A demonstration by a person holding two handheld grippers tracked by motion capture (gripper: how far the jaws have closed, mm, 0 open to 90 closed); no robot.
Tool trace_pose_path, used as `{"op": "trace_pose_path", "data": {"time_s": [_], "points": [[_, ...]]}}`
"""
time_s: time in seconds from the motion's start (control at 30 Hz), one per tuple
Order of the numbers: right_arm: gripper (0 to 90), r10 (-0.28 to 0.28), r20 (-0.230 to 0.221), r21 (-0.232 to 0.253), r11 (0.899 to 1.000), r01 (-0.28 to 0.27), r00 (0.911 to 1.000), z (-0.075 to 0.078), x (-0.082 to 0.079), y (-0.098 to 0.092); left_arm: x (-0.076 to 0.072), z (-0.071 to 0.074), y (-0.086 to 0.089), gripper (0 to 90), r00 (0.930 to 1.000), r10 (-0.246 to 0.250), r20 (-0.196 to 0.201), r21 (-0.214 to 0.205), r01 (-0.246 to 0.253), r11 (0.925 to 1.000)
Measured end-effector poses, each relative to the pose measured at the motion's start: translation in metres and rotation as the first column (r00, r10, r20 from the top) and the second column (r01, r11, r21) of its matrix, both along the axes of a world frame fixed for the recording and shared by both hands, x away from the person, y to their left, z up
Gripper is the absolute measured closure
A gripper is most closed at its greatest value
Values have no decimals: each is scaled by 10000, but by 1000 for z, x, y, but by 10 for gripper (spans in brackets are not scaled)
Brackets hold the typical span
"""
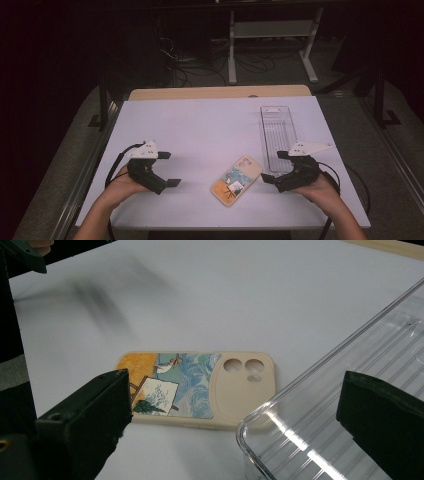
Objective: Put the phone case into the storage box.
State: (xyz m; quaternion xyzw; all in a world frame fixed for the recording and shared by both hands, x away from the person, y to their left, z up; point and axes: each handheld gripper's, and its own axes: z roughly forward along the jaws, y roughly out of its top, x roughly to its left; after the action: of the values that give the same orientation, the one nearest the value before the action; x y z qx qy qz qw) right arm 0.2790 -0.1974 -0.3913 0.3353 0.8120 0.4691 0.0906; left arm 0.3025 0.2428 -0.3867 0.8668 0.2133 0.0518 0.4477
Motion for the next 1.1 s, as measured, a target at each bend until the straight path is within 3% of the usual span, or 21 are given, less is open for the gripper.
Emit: {"op": "trace_pose_path", "data": {"time_s": [0.4,1.1], "points": [[9,115,-162,-80,9999,-116,9998,-1,1,1,5,3,-15,0,9997,-217,-74,-56,217,9997],[9,-5,11,45,10000,5,10000,2,1,-5,15,8,-54,1,9968,-786,-164,-243,782,9966]]}}
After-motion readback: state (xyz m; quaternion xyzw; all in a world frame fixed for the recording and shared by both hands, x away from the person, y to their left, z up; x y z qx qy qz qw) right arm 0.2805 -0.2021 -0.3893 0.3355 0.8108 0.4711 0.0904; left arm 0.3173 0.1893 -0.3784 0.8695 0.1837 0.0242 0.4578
